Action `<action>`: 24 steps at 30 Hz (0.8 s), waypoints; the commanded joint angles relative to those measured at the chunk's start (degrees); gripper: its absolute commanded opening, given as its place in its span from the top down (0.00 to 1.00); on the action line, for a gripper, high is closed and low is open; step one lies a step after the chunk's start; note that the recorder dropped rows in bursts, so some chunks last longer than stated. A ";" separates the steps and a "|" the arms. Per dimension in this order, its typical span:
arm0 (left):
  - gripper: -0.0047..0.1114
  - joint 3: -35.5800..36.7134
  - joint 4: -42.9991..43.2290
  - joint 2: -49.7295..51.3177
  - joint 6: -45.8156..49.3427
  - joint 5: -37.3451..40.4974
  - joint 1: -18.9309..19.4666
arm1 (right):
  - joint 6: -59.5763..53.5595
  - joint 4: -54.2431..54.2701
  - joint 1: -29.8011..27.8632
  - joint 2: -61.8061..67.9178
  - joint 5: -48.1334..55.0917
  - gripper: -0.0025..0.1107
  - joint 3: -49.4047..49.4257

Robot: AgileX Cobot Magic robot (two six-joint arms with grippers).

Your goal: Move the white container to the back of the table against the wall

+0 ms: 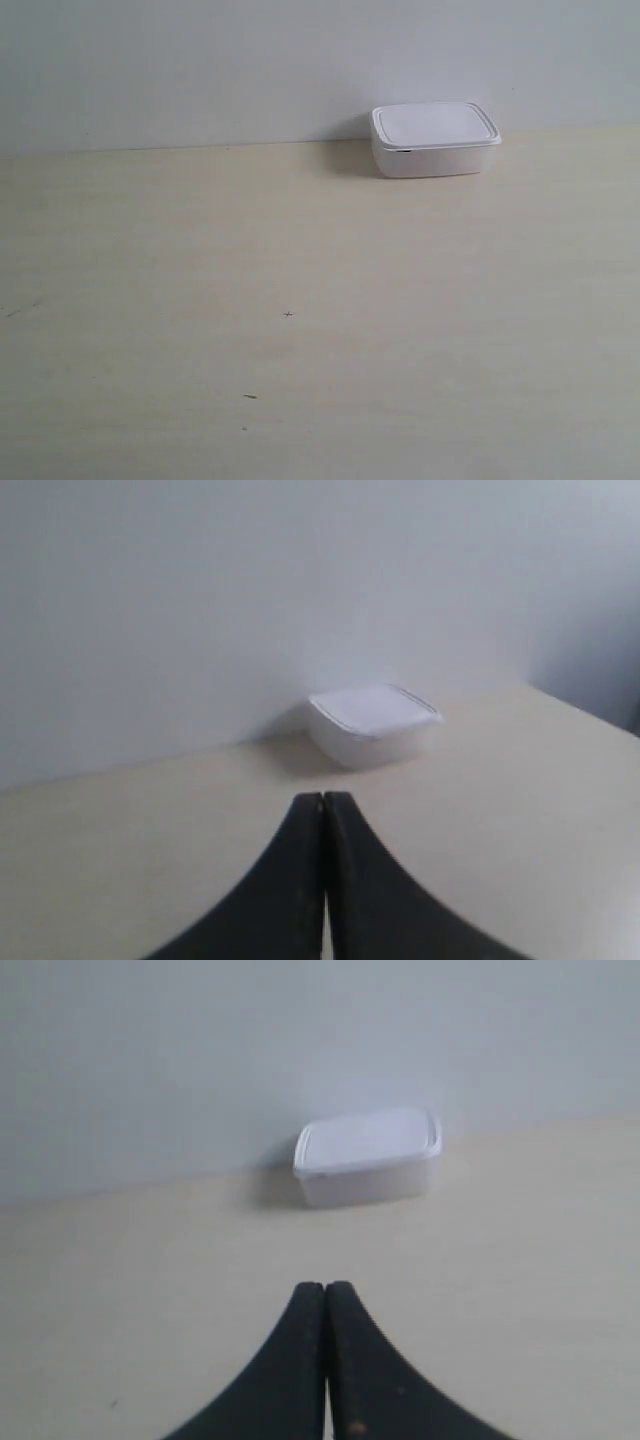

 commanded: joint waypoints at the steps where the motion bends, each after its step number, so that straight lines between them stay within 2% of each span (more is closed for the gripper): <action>1: 0.96 3.28 -0.17 2.27 -1.19 -19.27 0.07 | -6.61 2.97 -0.04 -0.42 -11.39 0.98 2.79; 4: 0.96 3.28 -0.17 4.44 -1.19 -21.15 0.07 | -6.76 2.97 -0.04 -0.42 -10.95 0.98 2.79; 10: 0.96 3.28 -0.17 5.11 -1.19 -16.67 0.07 | -6.76 2.97 -0.04 -1.35 -9.36 0.98 2.79; 24: 0.96 3.28 -0.17 4.03 -1.19 -15.52 0.29 | -6.76 2.97 -0.04 -1.28 -9.49 0.98 2.79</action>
